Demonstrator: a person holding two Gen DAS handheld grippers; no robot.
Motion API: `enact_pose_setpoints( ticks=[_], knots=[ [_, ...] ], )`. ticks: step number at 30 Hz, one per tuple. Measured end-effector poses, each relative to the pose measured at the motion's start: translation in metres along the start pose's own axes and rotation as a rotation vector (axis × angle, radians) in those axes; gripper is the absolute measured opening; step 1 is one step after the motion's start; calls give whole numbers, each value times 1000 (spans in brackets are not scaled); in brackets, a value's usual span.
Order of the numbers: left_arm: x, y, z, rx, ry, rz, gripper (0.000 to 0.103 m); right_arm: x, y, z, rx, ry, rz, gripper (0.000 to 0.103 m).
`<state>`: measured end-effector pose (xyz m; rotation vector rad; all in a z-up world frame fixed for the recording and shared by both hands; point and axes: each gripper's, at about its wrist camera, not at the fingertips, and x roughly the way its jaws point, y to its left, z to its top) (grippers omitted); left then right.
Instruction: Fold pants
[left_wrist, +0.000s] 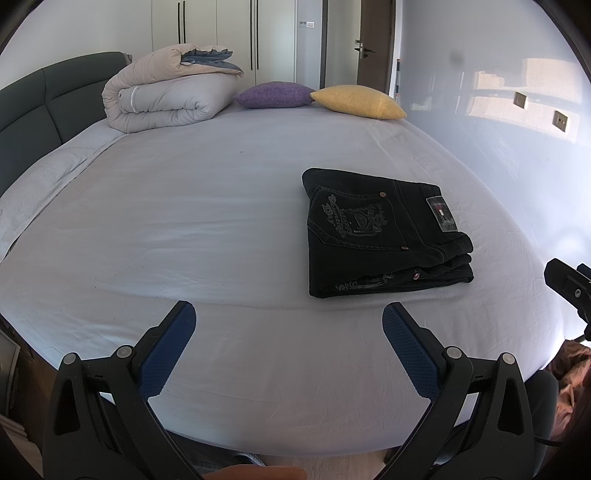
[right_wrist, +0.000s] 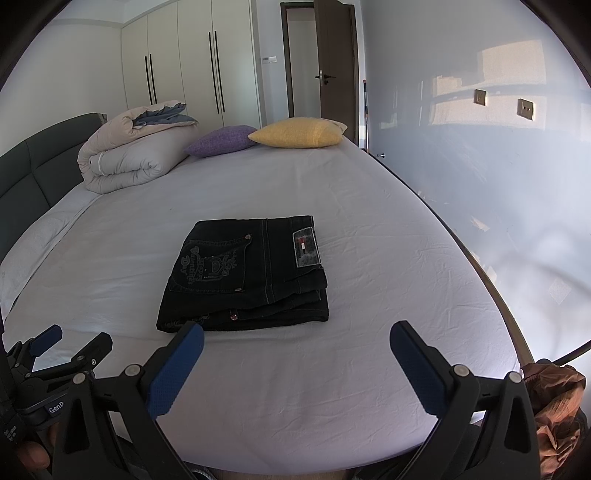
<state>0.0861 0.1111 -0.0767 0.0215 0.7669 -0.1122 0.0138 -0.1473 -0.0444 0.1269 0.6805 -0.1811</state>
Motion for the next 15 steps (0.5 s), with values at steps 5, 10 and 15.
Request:
enact_pose_setpoints(
  ticks=[5, 10, 15],
  knots=[
    [0, 0, 0, 0, 0, 0, 103, 0, 0, 0, 0, -1, 0, 103],
    [0, 0, 0, 0, 1, -1, 103, 0, 0, 0, 0, 0, 0, 103],
    [0, 0, 0, 0, 0, -1, 103, 0, 0, 0, 0, 0, -1, 103]
  ],
)
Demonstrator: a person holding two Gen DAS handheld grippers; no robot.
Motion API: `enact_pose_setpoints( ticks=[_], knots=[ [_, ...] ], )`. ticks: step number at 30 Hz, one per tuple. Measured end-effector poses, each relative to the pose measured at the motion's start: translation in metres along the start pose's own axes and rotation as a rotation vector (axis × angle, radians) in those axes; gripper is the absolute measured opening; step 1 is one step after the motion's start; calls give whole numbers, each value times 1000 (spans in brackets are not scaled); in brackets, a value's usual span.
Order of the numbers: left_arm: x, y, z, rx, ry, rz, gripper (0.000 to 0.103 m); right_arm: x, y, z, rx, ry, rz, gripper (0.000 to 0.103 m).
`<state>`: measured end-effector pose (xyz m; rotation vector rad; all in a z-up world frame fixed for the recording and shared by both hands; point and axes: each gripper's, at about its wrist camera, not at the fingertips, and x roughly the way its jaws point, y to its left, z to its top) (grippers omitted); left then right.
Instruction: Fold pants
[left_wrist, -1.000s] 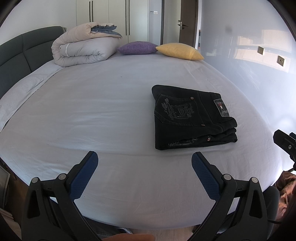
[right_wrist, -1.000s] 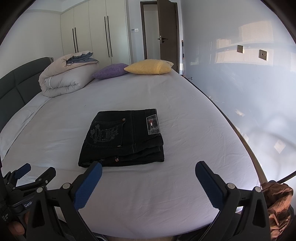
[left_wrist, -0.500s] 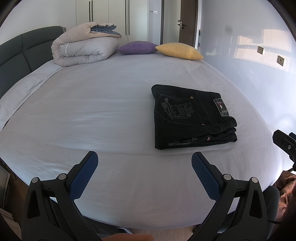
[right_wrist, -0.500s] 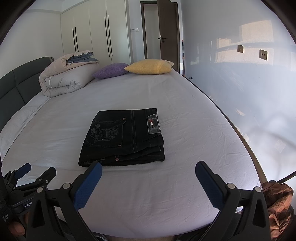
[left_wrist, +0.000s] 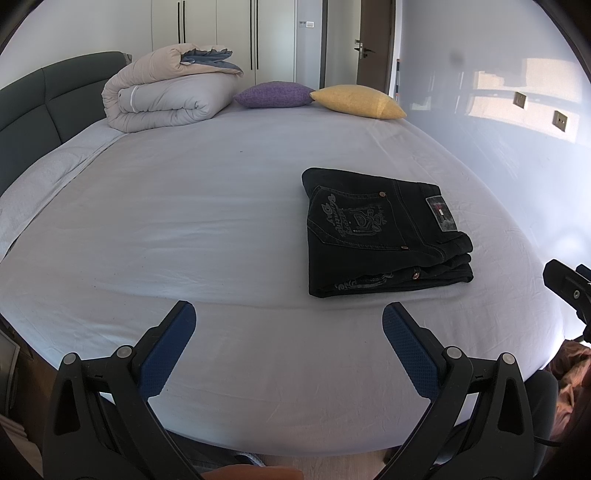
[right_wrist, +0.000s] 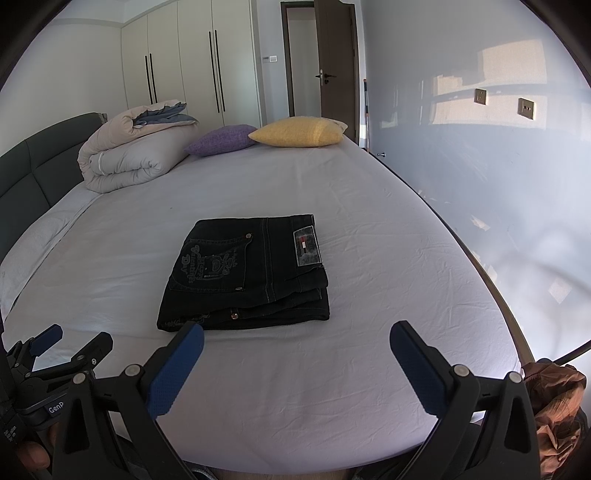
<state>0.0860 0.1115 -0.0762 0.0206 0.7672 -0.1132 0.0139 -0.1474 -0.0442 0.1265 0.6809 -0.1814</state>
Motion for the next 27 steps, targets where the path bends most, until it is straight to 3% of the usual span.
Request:
enact_pose_setpoints(
  ticks=[27],
  knots=[
    [7, -5, -7, 6, 3, -7, 103, 0, 4, -5, -1, 2, 3, 103]
  ],
)
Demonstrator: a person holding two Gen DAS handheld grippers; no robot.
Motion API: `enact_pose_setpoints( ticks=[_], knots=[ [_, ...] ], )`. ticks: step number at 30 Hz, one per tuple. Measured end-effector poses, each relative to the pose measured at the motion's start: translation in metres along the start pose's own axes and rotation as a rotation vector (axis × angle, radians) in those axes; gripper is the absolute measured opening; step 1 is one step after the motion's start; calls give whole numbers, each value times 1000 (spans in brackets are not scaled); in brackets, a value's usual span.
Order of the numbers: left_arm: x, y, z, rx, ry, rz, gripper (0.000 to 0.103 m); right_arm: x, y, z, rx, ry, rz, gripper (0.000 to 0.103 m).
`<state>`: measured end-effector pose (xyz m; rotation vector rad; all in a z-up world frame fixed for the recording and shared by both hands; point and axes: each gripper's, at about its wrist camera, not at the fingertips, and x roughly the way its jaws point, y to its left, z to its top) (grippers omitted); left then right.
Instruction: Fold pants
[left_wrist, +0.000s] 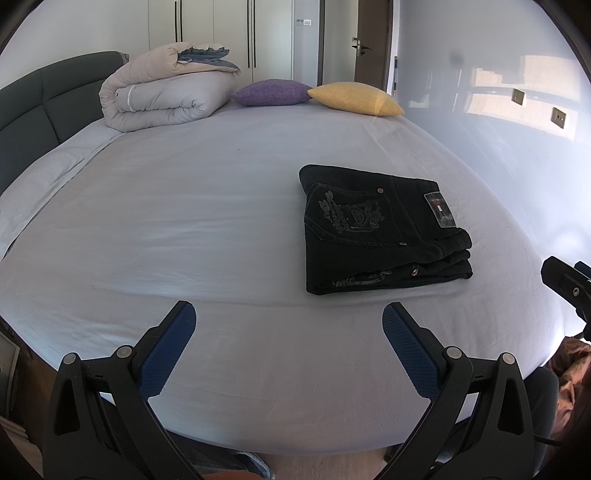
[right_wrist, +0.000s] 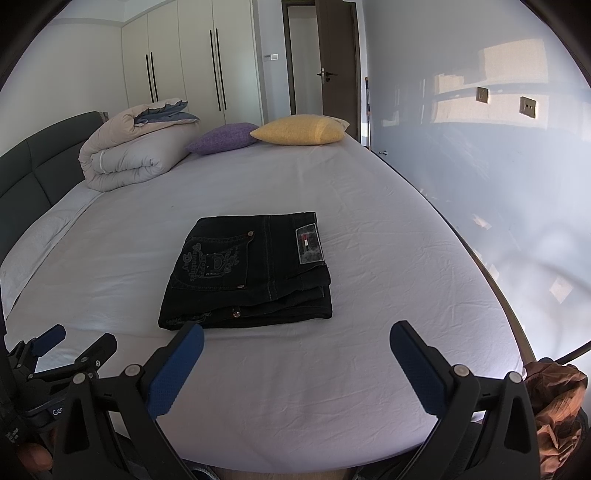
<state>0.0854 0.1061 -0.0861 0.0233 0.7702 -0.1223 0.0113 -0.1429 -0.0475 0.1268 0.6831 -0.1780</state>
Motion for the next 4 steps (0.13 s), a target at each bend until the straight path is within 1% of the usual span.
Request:
enact_pose_setpoints(
  ticks=[4],
  knots=[
    [1, -2, 1, 9, -14, -1, 103, 0, 1, -2, 1, 0, 0, 103]
  ],
)
